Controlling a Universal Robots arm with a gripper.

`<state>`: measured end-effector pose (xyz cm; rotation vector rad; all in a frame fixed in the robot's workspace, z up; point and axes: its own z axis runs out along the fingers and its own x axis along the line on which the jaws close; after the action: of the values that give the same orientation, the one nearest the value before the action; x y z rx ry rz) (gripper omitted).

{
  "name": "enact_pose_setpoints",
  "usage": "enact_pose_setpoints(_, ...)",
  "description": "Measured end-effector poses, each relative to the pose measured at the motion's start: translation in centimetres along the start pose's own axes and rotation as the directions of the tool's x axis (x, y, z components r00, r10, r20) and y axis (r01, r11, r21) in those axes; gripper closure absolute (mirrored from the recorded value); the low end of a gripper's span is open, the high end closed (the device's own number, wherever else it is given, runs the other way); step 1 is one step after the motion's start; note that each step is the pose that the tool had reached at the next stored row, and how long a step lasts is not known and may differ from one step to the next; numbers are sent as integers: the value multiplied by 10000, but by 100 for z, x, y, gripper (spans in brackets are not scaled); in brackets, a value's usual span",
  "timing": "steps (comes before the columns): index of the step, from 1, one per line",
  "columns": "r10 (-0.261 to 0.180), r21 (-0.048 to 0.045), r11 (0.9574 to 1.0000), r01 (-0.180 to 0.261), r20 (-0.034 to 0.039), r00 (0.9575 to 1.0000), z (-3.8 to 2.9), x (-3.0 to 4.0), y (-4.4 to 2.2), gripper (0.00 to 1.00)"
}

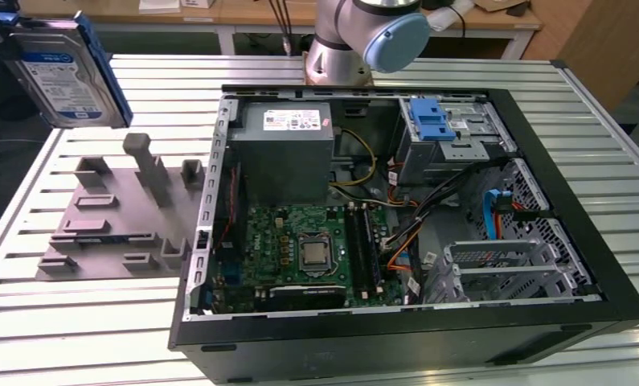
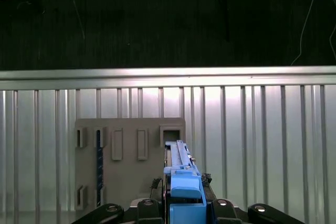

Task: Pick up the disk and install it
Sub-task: 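Pick up the disk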

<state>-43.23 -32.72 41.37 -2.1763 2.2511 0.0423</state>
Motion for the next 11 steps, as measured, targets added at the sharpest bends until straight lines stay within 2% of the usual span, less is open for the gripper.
enact_pose_setpoints(11,0,0,10000,0,0,10000,-87,-3,1,64)
